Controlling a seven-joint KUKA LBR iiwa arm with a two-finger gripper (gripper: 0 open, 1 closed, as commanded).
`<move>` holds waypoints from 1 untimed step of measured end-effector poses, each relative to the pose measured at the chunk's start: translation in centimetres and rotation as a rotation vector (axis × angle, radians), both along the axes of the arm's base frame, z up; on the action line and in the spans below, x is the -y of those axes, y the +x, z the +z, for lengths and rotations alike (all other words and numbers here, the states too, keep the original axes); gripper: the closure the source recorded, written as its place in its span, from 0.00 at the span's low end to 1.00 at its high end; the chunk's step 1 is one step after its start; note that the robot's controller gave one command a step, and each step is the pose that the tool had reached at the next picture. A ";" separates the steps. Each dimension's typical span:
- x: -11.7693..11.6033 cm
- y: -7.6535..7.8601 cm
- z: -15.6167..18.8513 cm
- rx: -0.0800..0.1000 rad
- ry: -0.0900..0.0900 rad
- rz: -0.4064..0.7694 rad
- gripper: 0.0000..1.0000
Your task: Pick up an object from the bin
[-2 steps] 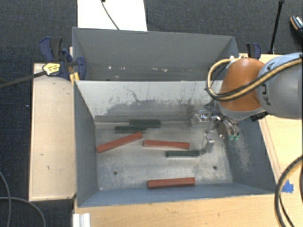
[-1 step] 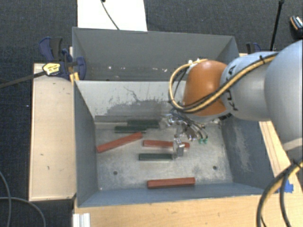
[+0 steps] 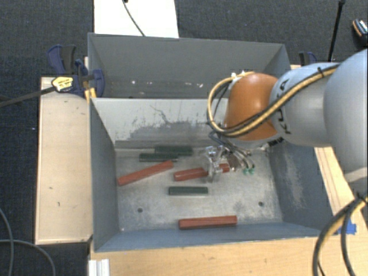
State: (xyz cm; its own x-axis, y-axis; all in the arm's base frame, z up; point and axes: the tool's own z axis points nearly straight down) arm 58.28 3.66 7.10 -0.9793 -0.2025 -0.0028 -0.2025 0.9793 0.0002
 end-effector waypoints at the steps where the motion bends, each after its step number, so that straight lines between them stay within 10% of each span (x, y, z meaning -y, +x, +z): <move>1: -1.1 0.8 18.5 0.010 0.000 0.023 1.00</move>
Offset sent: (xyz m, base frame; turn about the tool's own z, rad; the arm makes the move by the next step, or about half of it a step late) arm 0.0058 0.0110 0.1791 -0.0205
